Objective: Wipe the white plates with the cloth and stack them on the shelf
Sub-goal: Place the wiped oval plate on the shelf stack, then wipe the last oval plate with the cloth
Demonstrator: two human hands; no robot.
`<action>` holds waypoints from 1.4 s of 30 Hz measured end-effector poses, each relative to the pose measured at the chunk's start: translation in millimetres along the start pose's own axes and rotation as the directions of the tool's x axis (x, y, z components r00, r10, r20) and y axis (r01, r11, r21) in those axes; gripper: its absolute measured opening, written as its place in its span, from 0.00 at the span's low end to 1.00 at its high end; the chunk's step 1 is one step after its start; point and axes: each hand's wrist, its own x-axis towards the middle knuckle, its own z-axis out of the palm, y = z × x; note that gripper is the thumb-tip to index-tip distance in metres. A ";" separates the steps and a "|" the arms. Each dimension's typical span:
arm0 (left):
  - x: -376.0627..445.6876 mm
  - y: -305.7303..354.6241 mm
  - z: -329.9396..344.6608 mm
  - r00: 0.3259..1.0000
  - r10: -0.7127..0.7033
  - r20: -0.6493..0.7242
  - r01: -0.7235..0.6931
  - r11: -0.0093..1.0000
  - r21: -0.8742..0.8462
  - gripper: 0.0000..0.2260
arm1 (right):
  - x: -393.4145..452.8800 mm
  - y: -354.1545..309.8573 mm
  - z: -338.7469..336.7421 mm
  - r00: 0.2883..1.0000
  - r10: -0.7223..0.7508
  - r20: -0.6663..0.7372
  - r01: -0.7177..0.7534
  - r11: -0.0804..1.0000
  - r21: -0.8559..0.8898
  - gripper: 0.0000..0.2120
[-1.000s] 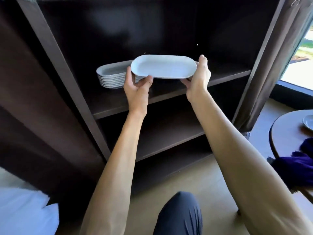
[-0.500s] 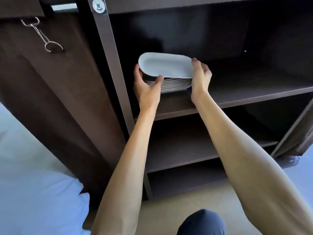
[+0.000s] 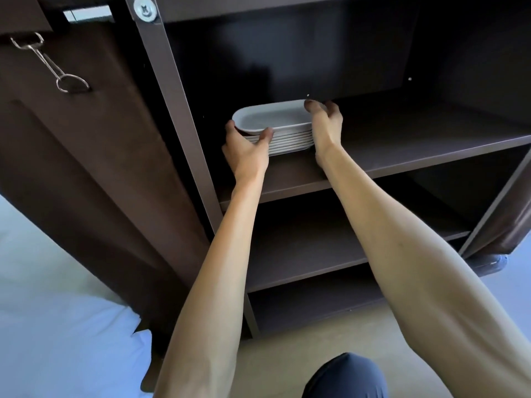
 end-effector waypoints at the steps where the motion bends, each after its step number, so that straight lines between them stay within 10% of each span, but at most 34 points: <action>1: -0.7 0.4 0.9 1.000 0.001 0.000 -0.001 1.000 0.015 0.34 | 0.9 0.8 -0.3 1.000 -0.007 0.004 0.007 1.000 -0.019 0.31; 24: 18.4 -12.7 12.3 0.989 0.097 -0.109 -0.072 0.975 0.212 0.23 | 24.8 20.5 8.1 0.996 -0.089 0.023 0.091 0.940 -0.329 0.31; 33: 6.9 -8.7 11.0 0.976 0.175 -0.133 -0.122 0.934 0.336 0.24 | -13.4 4.7 -14.7 0.930 -0.351 -0.106 0.306 0.902 -0.304 0.14; 39: -57.5 18.4 58.2 0.750 0.557 -0.356 -0.615 0.786 -0.066 0.11 | -40.7 -1.4 -119.3 0.816 -0.544 -0.192 0.401 0.774 -0.490 0.09; 42: -121.3 45.5 108.2 0.832 0.513 -0.211 -0.555 0.765 -0.326 0.04 | -61.8 -2.3 -209.8 0.774 -0.528 -0.350 0.239 0.755 -0.611 0.09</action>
